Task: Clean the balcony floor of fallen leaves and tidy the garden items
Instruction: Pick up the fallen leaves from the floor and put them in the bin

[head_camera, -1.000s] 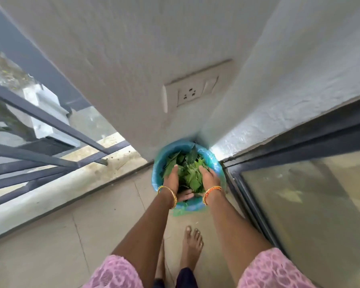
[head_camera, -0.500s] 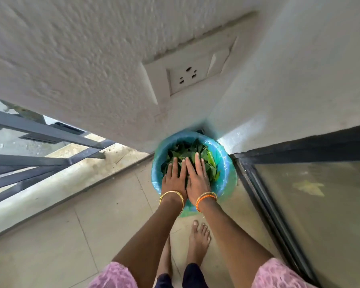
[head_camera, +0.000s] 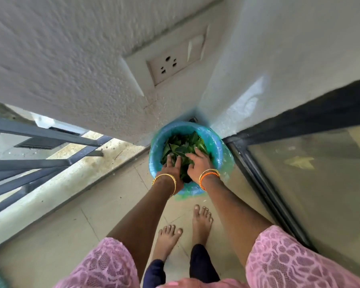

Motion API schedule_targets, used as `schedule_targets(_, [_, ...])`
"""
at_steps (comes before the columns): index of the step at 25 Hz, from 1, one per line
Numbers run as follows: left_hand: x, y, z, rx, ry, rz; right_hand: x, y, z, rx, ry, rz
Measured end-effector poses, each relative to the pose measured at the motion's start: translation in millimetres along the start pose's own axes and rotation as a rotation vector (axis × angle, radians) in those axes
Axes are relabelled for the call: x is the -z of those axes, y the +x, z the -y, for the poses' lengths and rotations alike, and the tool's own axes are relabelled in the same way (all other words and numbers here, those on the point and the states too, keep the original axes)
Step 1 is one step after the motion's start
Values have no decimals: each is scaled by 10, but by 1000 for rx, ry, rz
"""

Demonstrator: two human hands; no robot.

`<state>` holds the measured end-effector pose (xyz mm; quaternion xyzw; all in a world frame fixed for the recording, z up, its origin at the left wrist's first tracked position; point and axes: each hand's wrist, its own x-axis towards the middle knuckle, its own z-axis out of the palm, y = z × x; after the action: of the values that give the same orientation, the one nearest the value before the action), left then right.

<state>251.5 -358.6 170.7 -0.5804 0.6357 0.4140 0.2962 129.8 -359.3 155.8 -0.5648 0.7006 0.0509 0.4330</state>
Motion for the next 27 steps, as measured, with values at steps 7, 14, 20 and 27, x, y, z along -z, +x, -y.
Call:
schedule_targets(7, [91,-1464,-257,-161,257,-70,450,-1669,253,-197,4,-151])
schedule_targets(14, [162,-2845,-712,-461,622,-94,496,-3365,528,-465,148,-374])
schedule_targets(20, [-166,-3747,-1257,-687,922,-113,425,-4600,426,-708,336,-599])
schedule_targets(27, [-1416,-4947,-1919,-1035,1244,-72,-254,-6224,-61,-1114,605,-814])
